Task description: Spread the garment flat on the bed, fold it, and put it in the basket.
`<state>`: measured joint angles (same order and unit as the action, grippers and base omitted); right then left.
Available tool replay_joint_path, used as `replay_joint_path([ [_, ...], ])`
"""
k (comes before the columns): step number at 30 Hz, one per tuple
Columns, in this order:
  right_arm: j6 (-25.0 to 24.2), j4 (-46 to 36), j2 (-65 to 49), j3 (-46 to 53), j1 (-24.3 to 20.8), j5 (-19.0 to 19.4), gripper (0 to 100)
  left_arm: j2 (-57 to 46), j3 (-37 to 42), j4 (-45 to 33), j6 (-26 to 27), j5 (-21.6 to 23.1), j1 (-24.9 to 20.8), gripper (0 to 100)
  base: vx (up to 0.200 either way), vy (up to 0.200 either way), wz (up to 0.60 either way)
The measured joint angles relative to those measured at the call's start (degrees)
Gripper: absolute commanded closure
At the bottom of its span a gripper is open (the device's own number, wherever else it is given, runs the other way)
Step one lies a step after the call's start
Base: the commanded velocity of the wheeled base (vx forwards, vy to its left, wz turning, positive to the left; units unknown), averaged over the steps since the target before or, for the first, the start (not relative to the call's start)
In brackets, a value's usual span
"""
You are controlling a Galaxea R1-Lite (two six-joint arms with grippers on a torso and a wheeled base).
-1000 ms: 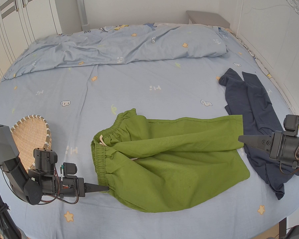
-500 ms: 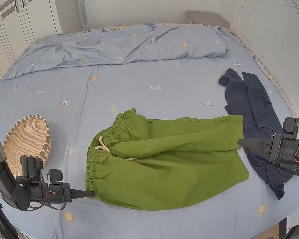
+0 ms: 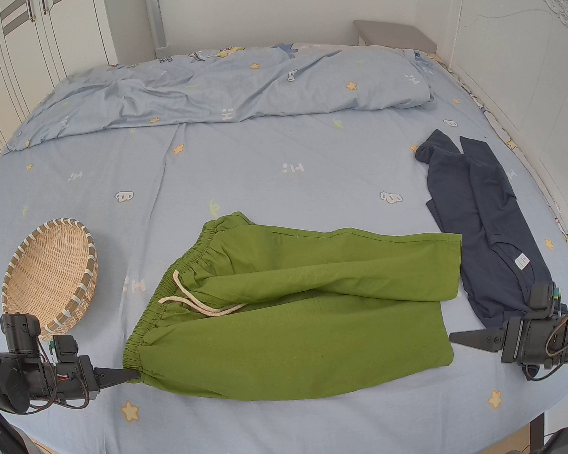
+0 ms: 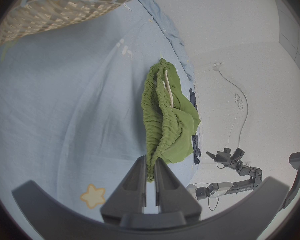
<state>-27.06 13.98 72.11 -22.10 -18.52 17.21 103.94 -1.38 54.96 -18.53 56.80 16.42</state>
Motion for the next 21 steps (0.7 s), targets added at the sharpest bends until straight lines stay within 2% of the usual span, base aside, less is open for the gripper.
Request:
replay_joint_path([
  [4,1.0,0.3,1.1,3.5,3.4,3.4,0,-0.7,0.3,-0.4,0.2,0.1,1.2,100,0.000,0.000,0.00],
  [9,4.0,0.6,4.9,5.7,9.8,11.4,0,-0.9,0.4,-0.4,1.9,0.2,1.4,100,0.000,0.000,0.00],
  [13,9.1,2.1,11.4,6.3,15.2,19.1,0,-0.8,0.4,-0.4,2.9,0.3,1.3,100,0.000,0.000,0.00],
  [17,14.0,5.1,18.2,6.3,18.5,23.0,0,-0.8,0.4,-0.3,3.3,0.4,1.2,100,0.000,0.000,0.00],
  [21,16.6,12.2,24.8,6.1,20.2,25.0,0,-0.7,0.4,-0.2,3.6,0.4,1.1,100,0.000,0.000,0.00],
])
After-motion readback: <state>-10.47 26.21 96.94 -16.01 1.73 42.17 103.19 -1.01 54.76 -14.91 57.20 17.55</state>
